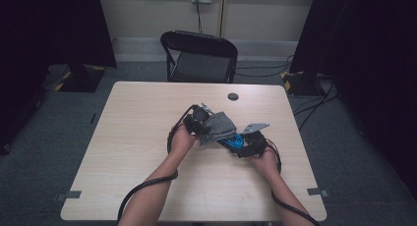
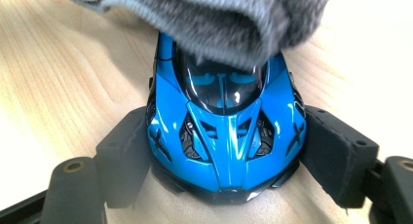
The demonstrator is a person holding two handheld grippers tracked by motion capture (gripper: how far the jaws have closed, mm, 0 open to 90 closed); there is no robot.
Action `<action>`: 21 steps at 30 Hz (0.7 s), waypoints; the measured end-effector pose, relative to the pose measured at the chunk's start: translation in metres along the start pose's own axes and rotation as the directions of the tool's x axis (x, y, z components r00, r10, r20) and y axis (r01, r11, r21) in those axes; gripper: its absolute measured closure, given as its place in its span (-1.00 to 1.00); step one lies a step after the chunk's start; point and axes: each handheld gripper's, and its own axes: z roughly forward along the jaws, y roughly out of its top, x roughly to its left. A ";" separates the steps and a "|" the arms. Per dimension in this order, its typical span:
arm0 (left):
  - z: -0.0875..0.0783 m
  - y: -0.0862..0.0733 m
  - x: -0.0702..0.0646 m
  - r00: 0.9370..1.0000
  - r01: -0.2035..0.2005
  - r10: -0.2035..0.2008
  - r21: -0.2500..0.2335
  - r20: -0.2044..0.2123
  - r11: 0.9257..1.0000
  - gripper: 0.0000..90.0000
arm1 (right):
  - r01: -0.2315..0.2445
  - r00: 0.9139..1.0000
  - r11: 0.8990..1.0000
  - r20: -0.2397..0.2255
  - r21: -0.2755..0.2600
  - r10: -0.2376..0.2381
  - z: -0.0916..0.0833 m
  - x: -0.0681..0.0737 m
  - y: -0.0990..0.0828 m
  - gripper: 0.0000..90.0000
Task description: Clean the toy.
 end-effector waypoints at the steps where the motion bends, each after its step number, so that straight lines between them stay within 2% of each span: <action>1: 0.000 0.000 0.001 1.000 0.003 -0.003 -0.001 -0.002 1.000 0.72 | 0.000 1.000 1.000 0.000 0.000 0.000 0.000 0.000 0.000 -0.47; 5: 0.000 -0.001 0.005 1.000 0.018 -0.018 0.001 -0.005 1.000 0.72 | 0.000 1.000 1.000 0.000 0.000 0.000 0.000 0.000 0.000 -0.47; 12: -0.003 -0.006 0.016 0.998 0.044 -0.044 0.002 -0.055 0.999 0.72 | 0.000 1.000 1.000 0.000 0.000 0.000 0.000 0.000 0.000 -0.47; 21: -0.008 -0.019 0.031 0.995 0.089 -0.089 0.003 -0.055 0.996 0.71 | 0.000 1.000 1.000 0.000 0.000 0.000 0.000 0.000 0.000 -0.47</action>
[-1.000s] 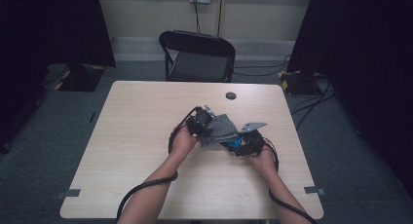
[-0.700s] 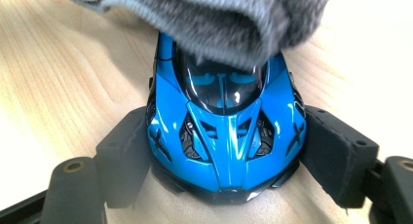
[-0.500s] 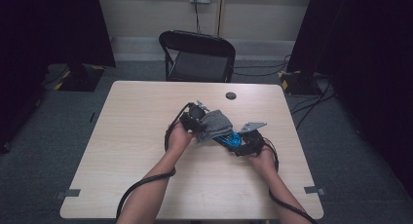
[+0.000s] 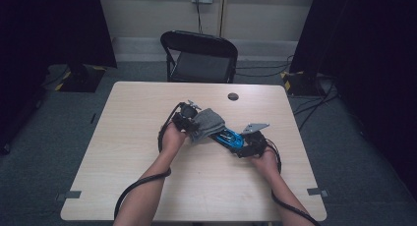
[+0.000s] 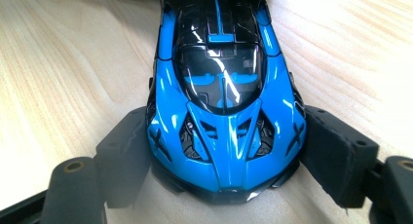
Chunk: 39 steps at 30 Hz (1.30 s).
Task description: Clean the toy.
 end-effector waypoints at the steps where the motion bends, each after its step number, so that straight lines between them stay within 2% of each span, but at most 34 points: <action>1: 0.000 -0.001 0.002 1.000 0.000 0.000 0.003 -0.001 1.000 0.71 | 0.000 1.000 1.000 0.000 0.000 0.000 0.000 0.000 0.000 -0.47; 7: -0.004 -0.006 0.013 0.998 0.060 -0.060 0.005 -0.020 0.998 0.71 | 0.000 1.000 1.000 0.000 0.000 0.000 0.000 0.000 0.000 -0.47; 9: -0.007 -0.007 0.016 0.996 0.092 -0.092 -0.003 -0.015 0.996 0.71 | 0.000 1.000 1.000 0.000 0.000 0.000 0.000 0.000 0.000 -0.47; 12: -0.012 -0.008 0.022 0.995 0.096 -0.096 -0.005 -0.017 0.995 0.71 | 0.000 1.000 1.000 0.000 0.000 0.000 0.000 0.000 0.000 -0.47; 15: -0.019 -0.010 0.029 0.989 0.147 -0.147 -0.033 0.015 0.989 0.71 | 0.001 1.000 1.000 0.000 0.000 -0.001 0.000 0.000 0.000 -0.47; 18: -0.027 -0.011 0.033 0.987 0.159 -0.157 -0.054 0.033 0.986 0.71 | 0.001 1.000 1.000 0.000 -0.001 -0.001 0.000 0.000 0.000 -0.47; 22: -0.039 -0.010 0.035 0.988 0.154 -0.151 -0.083 0.044 0.985 0.71 | 0.001 1.000 1.000 0.000 0.000 -0.001 0.000 0.000 0.000 -0.47; 25: -0.045 -0.009 0.036 0.982 0.185 -0.179 -0.106 0.062 0.977 0.71 | 0.001 1.000 1.000 0.000 0.000 -0.001 0.000 0.000 0.000 -0.47; 28: -0.049 -0.007 0.033 0.982 0.180 -0.171 -0.119 0.083 0.977 0.71 | 0.001 1.000 1.000 0.000 0.000 -0.001 0.000 0.000 0.000 -0.47; 35: -0.050 0.003 0.007 0.990 0.086 -0.069 -0.139 0.121 0.987 0.71 | 0.001 1.000 1.000 0.000 0.000 -0.001 0.000 0.000 0.000 -0.47; 39: -0.047 0.009 -0.009 0.985 0.060 -0.035 -0.146 0.168 0.987 0.71 | 0.001 1.000 1.000 0.000 0.000 -0.001 0.000 0.000 0.000 -0.47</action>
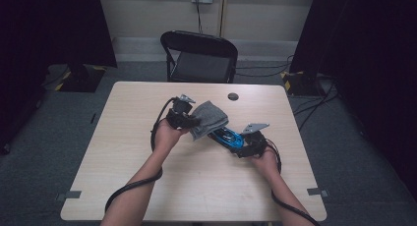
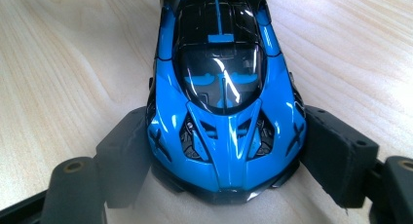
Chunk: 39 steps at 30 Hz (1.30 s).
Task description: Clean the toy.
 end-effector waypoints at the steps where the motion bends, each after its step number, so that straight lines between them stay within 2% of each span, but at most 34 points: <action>1: 0.002 0.000 -0.004 1.000 -0.019 0.019 -0.007 0.003 1.000 0.70 | 0.000 1.000 1.000 0.000 0.000 0.000 0.000 0.000 0.000 -0.47; 4: 0.008 0.002 -0.015 0.998 -0.063 0.063 0.003 -0.004 0.998 0.70 | 0.000 1.000 1.000 0.000 0.000 0.000 0.000 0.000 0.000 -0.47; 7: 0.015 0.004 -0.021 0.999 -0.052 0.052 0.012 0.009 0.999 0.69 | 0.000 1.000 1.000 0.000 0.000 0.000 0.000 0.000 0.000 -0.47; 13: 0.025 0.004 -0.030 0.996 -0.085 0.085 0.001 -0.011 0.996 0.66 | 0.000 1.000 1.000 0.000 0.000 0.000 0.000 0.000 0.000 -0.47; 15: 0.029 0.004 -0.032 0.997 -0.077 0.077 0.005 -0.002 0.997 0.65 | 0.000 1.000 1.000 0.000 0.000 0.000 0.000 0.000 0.000 -0.47; 18: 0.033 0.005 -0.037 0.995 -0.096 0.096 0.006 0.004 0.995 0.65 | 0.000 1.000 1.000 0.000 0.000 0.000 0.000 0.000 0.000 -0.47; 20: 0.036 0.004 -0.041 0.993 -0.119 0.119 0.002 -0.001 0.993 0.65 | 0.000 1.000 1.000 0.000 0.000 0.000 0.000 0.000 0.000 -0.47; 23: 0.041 0.002 -0.047 0.987 -0.161 0.160 0.020 0.025 0.987 0.66 | -0.001 1.000 1.000 0.000 0.001 0.001 0.000 0.000 0.000 -0.47; 26: 0.043 0.000 -0.055 0.976 -0.216 0.213 0.050 0.046 0.975 0.68 | -0.001 1.000 1.000 0.000 0.001 0.001 0.000 0.000 0.000 -0.47; 27: 0.043 -0.001 -0.056 0.975 -0.216 0.212 0.058 0.063 0.975 0.68 | -0.001 1.000 1.000 0.000 0.001 0.001 0.000 0.000 0.000 -0.47; 28: 0.043 -0.002 -0.056 0.977 -0.202 0.197 0.061 0.075 0.978 0.68 | -0.001 1.000 1.000 0.000 0.000 0.001 0.000 0.000 0.000 -0.47; 29: 0.043 -0.003 -0.057 0.976 -0.209 0.204 0.065 0.079 0.976 0.68 | -0.001 1.000 1.000 0.000 0.000 0.001 0.000 0.000 0.000 -0.47; 30: 0.044 -0.004 -0.058 0.973 -0.224 0.219 0.080 0.073 0.971 0.68 | -0.001 1.000 1.000 0.000 0.001 0.001 0.000 0.000 0.000 -0.47; 34: 0.048 -0.005 -0.057 0.974 -0.223 0.217 0.090 0.068 0.971 0.69 | -0.001 1.000 1.000 0.000 0.001 0.001 0.000 0.000 0.000 -0.47; 39: 0.055 -0.004 -0.058 0.972 -0.232 0.228 0.112 0.048 0.966 0.69 | -0.001 1.000 1.000 0.000 0.001 0.001 0.000 0.000 0.000 -0.47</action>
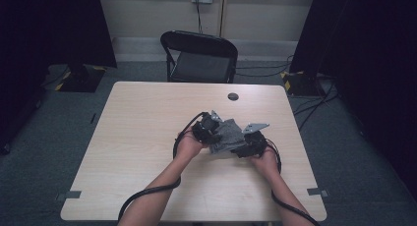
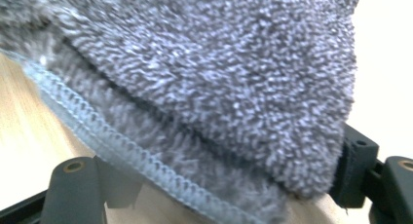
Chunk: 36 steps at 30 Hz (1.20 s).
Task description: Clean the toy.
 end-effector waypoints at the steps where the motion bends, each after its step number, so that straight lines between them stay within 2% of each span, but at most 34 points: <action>1: 0.001 0.001 0.000 1.000 -0.006 0.006 0.009 -0.005 1.000 0.69 | 0.000 1.000 1.000 0.000 0.000 0.000 0.000 0.000 0.000 -0.47; 4: 0.003 0.002 0.000 1.000 -0.009 0.010 0.024 -0.010 1.000 0.69 | 0.000 1.000 1.000 0.000 0.000 0.000 0.000 0.000 0.000 -0.47; 13: 0.003 -0.002 0.011 0.997 0.007 -0.003 0.048 -0.073 0.999 0.70 | 0.000 1.000 1.000 0.000 0.000 0.000 0.000 0.000 0.000 -0.47; 24: 0.001 -0.005 0.022 0.994 0.041 -0.036 0.045 -0.102 0.998 0.70 | 0.000 1.000 1.000 0.000 0.000 0.000 0.000 0.000 0.000 -0.47; 36: 0.001 -0.008 0.036 0.986 0.093 -0.088 0.032 -0.139 0.995 0.69 | 0.000 1.000 1.000 0.000 0.000 0.000 0.000 0.000 0.000 -0.47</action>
